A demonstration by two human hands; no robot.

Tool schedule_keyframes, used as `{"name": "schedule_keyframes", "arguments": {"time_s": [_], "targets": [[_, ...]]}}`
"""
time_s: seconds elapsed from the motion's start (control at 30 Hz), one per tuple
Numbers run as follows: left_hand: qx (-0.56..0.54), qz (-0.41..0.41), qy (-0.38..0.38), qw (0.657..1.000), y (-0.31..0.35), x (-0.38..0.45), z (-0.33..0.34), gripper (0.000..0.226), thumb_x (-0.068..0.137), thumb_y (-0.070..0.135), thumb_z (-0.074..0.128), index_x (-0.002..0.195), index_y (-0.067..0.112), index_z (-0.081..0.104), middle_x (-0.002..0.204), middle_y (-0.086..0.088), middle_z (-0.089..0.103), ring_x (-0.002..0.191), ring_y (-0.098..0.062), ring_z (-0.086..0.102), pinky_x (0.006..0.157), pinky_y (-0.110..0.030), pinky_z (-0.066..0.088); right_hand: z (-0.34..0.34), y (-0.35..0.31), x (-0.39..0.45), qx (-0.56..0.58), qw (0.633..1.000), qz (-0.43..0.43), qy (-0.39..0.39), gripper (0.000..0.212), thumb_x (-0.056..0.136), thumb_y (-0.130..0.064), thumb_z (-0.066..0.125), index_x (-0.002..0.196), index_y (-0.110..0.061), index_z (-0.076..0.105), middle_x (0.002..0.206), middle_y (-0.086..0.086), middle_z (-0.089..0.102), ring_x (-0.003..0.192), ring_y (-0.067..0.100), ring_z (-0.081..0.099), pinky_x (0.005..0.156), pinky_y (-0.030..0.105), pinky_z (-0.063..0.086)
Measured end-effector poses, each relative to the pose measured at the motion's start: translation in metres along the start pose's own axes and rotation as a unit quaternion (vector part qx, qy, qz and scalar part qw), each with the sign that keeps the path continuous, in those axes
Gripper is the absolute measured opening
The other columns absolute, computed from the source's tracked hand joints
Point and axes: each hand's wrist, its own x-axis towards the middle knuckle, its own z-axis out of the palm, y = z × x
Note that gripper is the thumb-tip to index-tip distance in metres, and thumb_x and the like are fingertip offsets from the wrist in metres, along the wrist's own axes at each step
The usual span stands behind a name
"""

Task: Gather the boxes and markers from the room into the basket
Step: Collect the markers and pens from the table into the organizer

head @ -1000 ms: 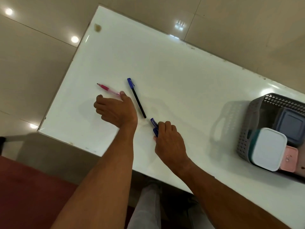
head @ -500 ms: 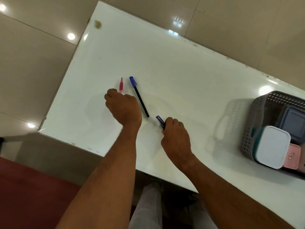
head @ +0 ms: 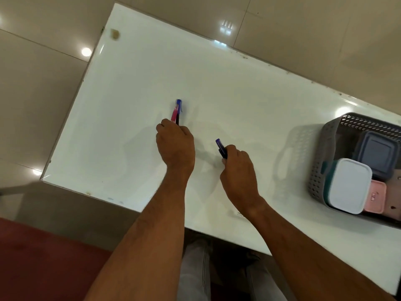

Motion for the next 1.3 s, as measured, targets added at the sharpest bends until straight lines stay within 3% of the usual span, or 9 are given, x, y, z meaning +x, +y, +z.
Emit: {"name": "schedule_keyframes", "arguments": {"time_s": [0.2, 0.33, 0.43, 0.7, 0.8, 0.87, 1.03, 1.13, 1.3], "targets": [[-0.147, -0.024, -0.040, 0.988, 0.035, -0.026, 0.001, 0.024, 0.106, 0.016, 0.040, 0.108, 0.000, 0.058, 0.099, -0.013, 0.066, 0.088, -0.030, 0.064, 0.077, -0.037, 0.048, -0.026, 0.022, 0.002, 0.277, 0.954, 0.114, -0.003, 0.032, 0.102, 0.008, 0.042, 0.115, -0.017, 0.058, 0.089, 0.002, 0.064, 0.080, 0.022, 0.066, 0.068, 0.019, 0.048], [-0.321, -0.001, -0.116, 0.940, 0.068, -0.066, 0.013, 0.025, 0.108, 0.014, 0.037, 0.112, 0.004, 0.059, 0.092, 0.001, 0.060, 0.071, -0.014, 0.052, 0.069, -0.032, 0.045, -0.052, 0.051, 0.000, 0.411, 0.900, 0.141, 0.020, 0.035, 0.105, 0.009, 0.039, 0.120, -0.014, 0.060, 0.095, 0.001, 0.065, 0.080, 0.018, 0.066, 0.074, 0.021, 0.057], [-0.396, 0.059, -0.198, 0.895, 0.089, -0.101, 0.018, 0.023, 0.109, 0.014, 0.037, 0.111, 0.010, 0.060, 0.082, 0.006, 0.056, 0.066, -0.010, 0.048, 0.067, -0.030, 0.045, -0.077, 0.082, -0.004, 0.435, 0.890, 0.129, 0.043, 0.039, 0.103, 0.012, 0.039, 0.124, -0.014, 0.059, 0.100, 0.001, 0.069, 0.086, 0.018, 0.070, 0.083, 0.028, 0.060], [-0.476, 0.178, -0.310, 0.803, 0.158, -0.210, 0.027, 0.026, 0.095, -0.015, 0.048, 0.106, 0.005, 0.060, 0.087, -0.005, 0.070, 0.091, -0.025, 0.074, 0.092, -0.039, 0.060, -0.169, 0.179, -0.041, 0.424, 0.891, 0.086, 0.136, 0.042, 0.100, 0.018, 0.041, 0.131, -0.009, 0.053, 0.102, 0.012, 0.068, 0.101, 0.022, 0.074, 0.101, 0.037, 0.060], [-0.468, 0.221, -0.320, 0.793, 0.191, -0.252, 0.028, 0.030, 0.090, -0.017, 0.055, 0.107, 0.007, 0.063, 0.086, 0.004, 0.073, 0.091, -0.018, 0.075, 0.089, -0.032, 0.060, -0.206, 0.219, -0.061, 0.433, 0.872, 0.088, 0.211, 0.038, 0.099, 0.017, 0.045, 0.131, -0.001, 0.054, 0.108, 0.018, 0.069, 0.106, 0.033, 0.074, 0.103, 0.048, 0.059], [-0.479, 0.241, -0.335, 0.775, 0.216, -0.278, 0.028, 0.027, 0.090, -0.018, 0.058, 0.107, 0.002, 0.063, 0.090, -0.004, 0.072, 0.091, -0.017, 0.076, 0.084, -0.023, 0.058, -0.233, 0.247, -0.076, 0.451, 0.849, 0.087, 0.262, 0.036, 0.099, 0.015, 0.046, 0.130, -0.001, 0.054, 0.111, 0.018, 0.070, 0.109, 0.038, 0.073, 0.103, 0.050, 0.058], [-0.489, 0.238, -0.379, 0.749, 0.262, -0.333, 0.043, 0.029, 0.087, -0.012, 0.069, 0.114, -0.005, 0.065, 0.096, -0.002, 0.074, 0.098, -0.024, 0.076, 0.094, -0.039, 0.061, -0.278, 0.312, -0.105, 0.445, 0.826, 0.075, 0.338, 0.038, 0.099, 0.016, 0.042, 0.119, -0.015, 0.053, 0.099, -0.005, 0.070, 0.098, 0.025, 0.072, 0.106, 0.054, 0.055], [-0.484, 0.225, -0.420, 0.734, 0.276, -0.363, 0.054, 0.032, 0.085, -0.015, 0.069, 0.116, -0.008, 0.066, 0.105, -0.013, 0.075, 0.102, -0.024, 0.075, 0.095, -0.033, 0.060, -0.277, 0.341, -0.119, 0.454, 0.817, 0.095, 0.343, 0.039, 0.099, 0.014, 0.041, 0.117, -0.019, 0.052, 0.101, -0.008, 0.067, 0.097, 0.018, 0.067, 0.108, 0.059, 0.051], [-0.454, 0.237, -0.433, 0.742, 0.287, -0.393, 0.084, 0.030, 0.084, -0.019, 0.066, 0.113, -0.009, 0.068, 0.098, -0.008, 0.073, 0.089, -0.007, 0.071, 0.082, -0.015, 0.057, -0.263, 0.362, -0.135, 0.442, 0.829, 0.124, 0.320, 0.042, 0.099, 0.017, 0.039, 0.118, -0.019, 0.050, 0.101, -0.001, 0.062, 0.095, 0.014, 0.063, 0.099, 0.038, 0.054]]}}
